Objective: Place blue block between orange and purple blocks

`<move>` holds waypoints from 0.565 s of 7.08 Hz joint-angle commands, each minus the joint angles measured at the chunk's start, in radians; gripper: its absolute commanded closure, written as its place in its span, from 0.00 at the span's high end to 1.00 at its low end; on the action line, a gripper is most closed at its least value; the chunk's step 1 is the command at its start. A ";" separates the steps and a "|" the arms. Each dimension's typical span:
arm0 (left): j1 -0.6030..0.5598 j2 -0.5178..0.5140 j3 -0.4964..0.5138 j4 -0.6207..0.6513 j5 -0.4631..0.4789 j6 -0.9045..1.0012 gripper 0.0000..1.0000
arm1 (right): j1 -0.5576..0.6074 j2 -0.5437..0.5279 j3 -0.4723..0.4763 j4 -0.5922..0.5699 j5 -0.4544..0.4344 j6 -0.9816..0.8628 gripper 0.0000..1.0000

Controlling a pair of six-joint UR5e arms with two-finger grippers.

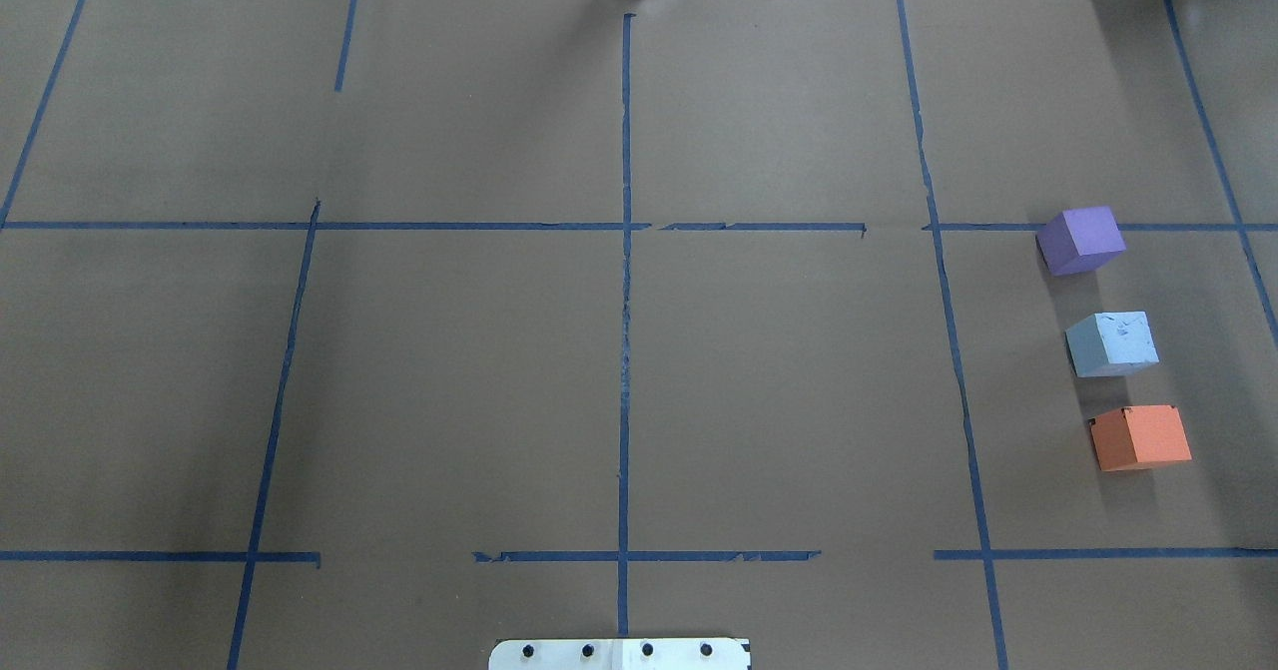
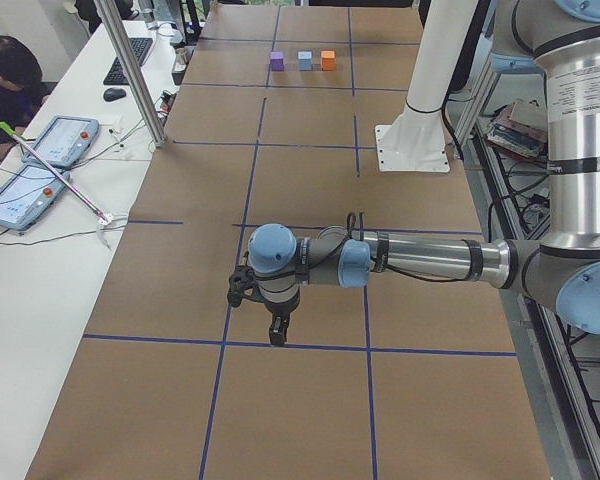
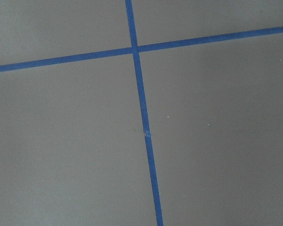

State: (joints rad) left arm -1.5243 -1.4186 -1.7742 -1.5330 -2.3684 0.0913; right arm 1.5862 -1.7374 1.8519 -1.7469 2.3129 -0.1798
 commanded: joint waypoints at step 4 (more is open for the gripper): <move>0.001 0.000 -0.001 -0.007 -0.002 0.001 1.00 | -0.006 -0.001 0.000 0.021 0.000 -0.001 1.00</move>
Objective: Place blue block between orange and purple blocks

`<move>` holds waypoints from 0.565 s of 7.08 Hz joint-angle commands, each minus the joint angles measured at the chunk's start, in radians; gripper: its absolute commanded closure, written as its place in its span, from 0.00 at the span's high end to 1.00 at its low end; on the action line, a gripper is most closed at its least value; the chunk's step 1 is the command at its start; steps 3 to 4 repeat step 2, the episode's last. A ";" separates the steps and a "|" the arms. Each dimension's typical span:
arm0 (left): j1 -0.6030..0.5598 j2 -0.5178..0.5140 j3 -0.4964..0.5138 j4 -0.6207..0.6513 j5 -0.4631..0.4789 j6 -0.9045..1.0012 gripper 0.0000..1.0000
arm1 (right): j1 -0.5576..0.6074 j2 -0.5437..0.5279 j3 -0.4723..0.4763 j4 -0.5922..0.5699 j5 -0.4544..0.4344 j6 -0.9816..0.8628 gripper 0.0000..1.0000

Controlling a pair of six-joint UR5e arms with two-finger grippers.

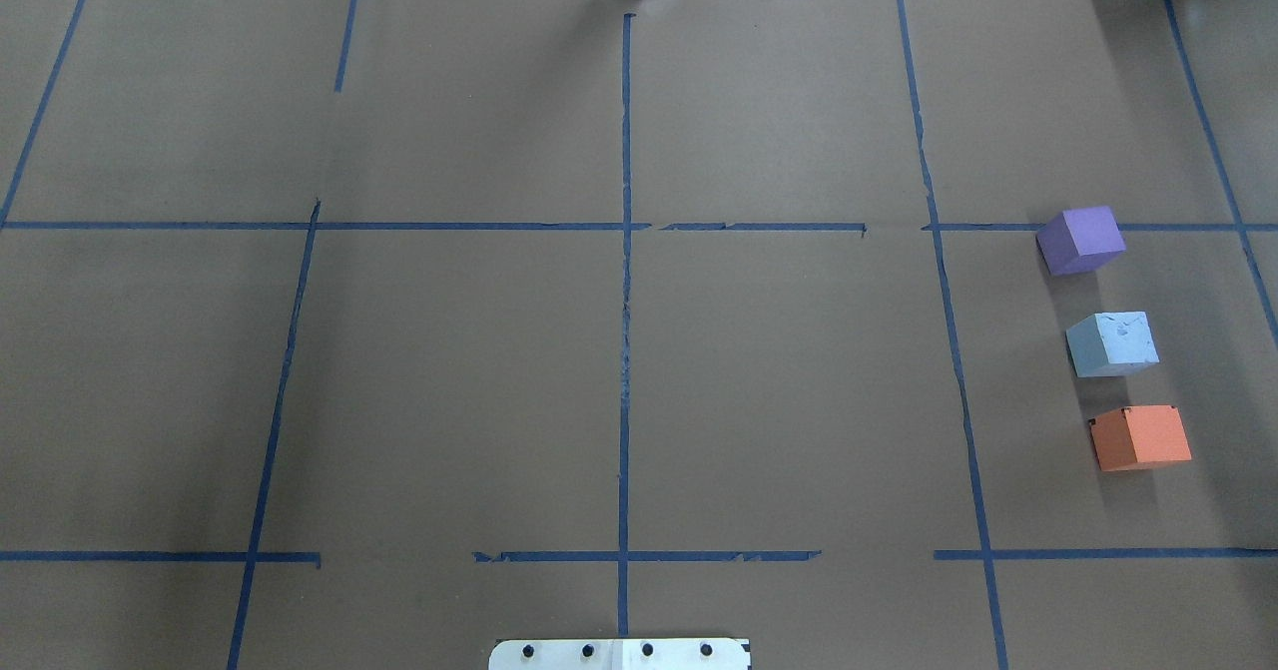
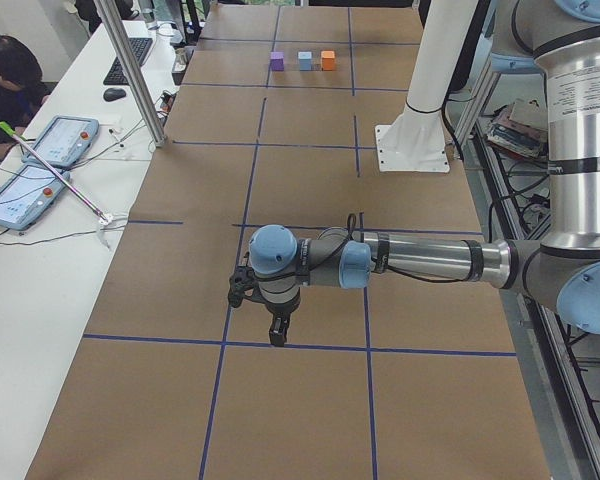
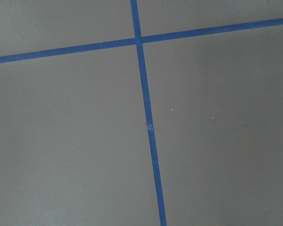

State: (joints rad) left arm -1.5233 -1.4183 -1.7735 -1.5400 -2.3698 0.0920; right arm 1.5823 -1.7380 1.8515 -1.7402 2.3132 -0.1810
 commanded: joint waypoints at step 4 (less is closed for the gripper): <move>0.000 0.001 0.002 0.000 0.000 0.000 1.00 | -0.007 -0.002 0.000 0.014 0.003 0.000 1.00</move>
